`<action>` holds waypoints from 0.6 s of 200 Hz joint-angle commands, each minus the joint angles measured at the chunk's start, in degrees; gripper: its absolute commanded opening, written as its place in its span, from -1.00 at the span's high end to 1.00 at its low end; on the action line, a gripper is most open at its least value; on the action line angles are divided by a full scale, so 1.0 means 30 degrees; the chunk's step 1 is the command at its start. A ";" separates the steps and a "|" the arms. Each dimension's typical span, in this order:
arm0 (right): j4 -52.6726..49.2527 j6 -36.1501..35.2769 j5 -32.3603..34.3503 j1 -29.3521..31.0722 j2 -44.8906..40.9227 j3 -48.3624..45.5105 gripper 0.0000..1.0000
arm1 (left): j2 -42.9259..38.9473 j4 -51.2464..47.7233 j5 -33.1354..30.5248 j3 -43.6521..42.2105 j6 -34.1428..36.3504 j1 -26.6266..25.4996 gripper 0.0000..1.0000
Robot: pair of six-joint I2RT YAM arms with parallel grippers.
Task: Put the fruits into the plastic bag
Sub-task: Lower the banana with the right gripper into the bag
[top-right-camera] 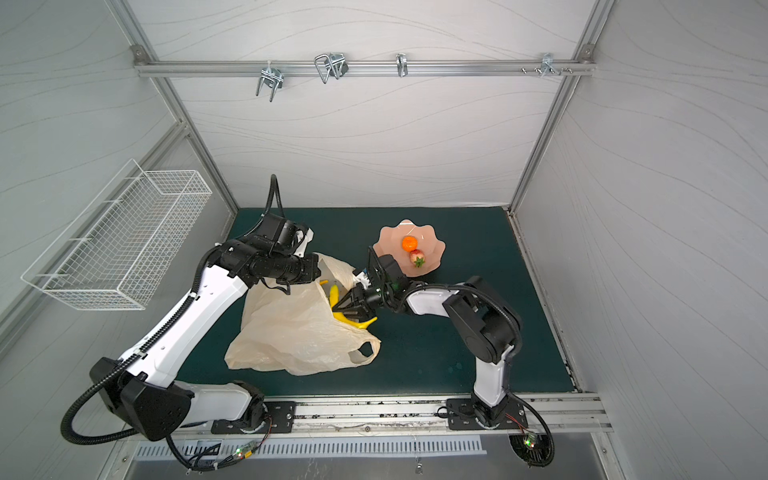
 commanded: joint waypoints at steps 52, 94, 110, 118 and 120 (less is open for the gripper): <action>0.5623 0.6303 0.3282 0.2712 0.4292 0.3569 0.51 | -0.0053 0.0686 0.0252 0.0456 -0.0036 -0.0111 1.00; 0.3678 0.6600 0.5411 0.3988 0.5356 0.5292 0.42 | 0.0129 0.0928 0.0426 0.0489 -0.0034 -0.0111 1.00; 0.2829 0.6824 0.5998 0.4398 0.5774 0.5978 0.41 | 0.0131 0.0934 0.0428 0.0482 0.0102 -0.0110 1.00; 0.2737 0.7079 0.6537 0.4509 0.5884 0.6029 0.40 | 0.0160 0.0645 0.0046 0.0580 0.0214 -0.0111 1.00; 0.2644 0.7120 0.6635 0.4539 0.5911 0.6046 0.40 | 0.0138 0.0622 0.0057 0.0571 0.0226 -0.0097 1.00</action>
